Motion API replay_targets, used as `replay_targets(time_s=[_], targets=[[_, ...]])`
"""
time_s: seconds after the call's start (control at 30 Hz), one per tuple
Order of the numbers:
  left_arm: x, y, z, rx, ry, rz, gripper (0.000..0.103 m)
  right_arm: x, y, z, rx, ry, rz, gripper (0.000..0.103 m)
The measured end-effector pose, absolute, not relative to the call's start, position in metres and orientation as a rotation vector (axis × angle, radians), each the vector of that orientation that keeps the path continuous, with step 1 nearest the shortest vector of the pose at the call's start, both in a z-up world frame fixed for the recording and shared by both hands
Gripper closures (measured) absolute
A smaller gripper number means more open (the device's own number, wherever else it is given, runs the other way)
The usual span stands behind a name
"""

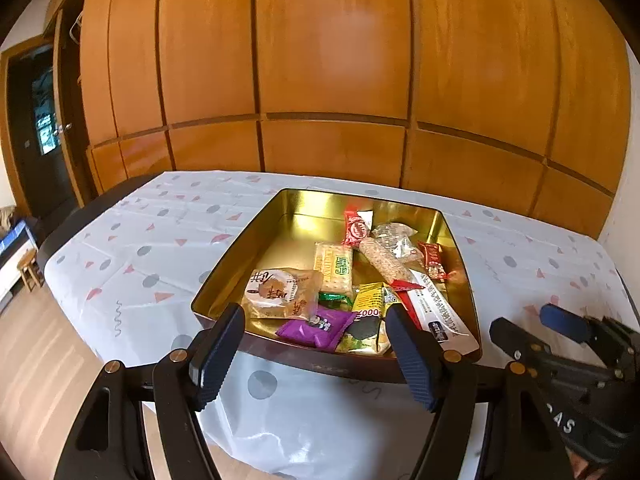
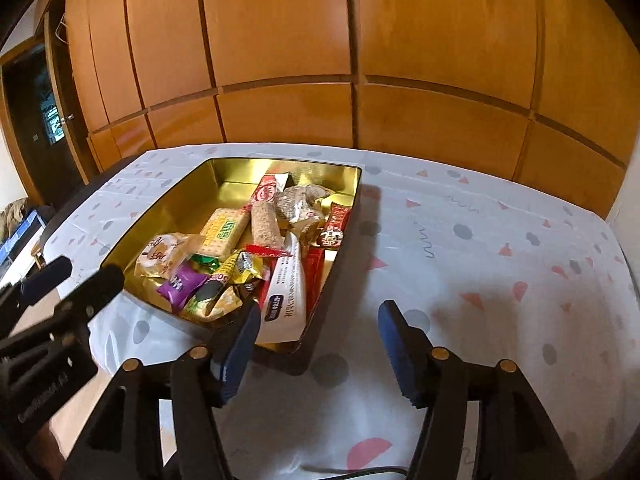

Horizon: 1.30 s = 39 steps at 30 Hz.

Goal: Organize snacks

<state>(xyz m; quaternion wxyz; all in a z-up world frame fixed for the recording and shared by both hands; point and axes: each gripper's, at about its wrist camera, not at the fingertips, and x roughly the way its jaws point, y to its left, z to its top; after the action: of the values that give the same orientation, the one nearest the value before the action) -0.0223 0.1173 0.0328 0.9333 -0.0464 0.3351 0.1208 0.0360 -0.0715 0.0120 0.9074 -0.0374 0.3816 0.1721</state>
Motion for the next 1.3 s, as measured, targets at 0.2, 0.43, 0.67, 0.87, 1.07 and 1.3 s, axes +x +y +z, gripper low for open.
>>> replay_targets(time_s=[0.2,0.43,0.67,0.87,1.07,1.3], targets=[[-0.021,0.116,0.030,-0.088,0.702,0.253,0.029,0.032,-0.069,0.012,-0.077,0.785,0.363,0.036],[-0.021,0.116,0.028,-0.090,0.711,0.266,0.029,0.030,-0.070,0.015,-0.072,0.766,0.356,0.034],[-0.019,0.120,0.024,-0.111,0.730,0.268,0.029,0.031,-0.069,0.012,-0.071,0.771,0.366,0.032],[-0.019,0.119,0.022,-0.101,0.738,0.286,0.029,0.031,-0.066,0.011,-0.077,0.767,0.371,0.032],[-0.017,0.118,0.018,-0.100,0.748,0.280,0.040,0.032,-0.066,0.009,-0.072,0.776,0.383,0.032],[-0.021,0.114,0.026,-0.068,0.697,0.255,0.053,0.033,-0.066,0.007,-0.073,0.785,0.401,0.031]])
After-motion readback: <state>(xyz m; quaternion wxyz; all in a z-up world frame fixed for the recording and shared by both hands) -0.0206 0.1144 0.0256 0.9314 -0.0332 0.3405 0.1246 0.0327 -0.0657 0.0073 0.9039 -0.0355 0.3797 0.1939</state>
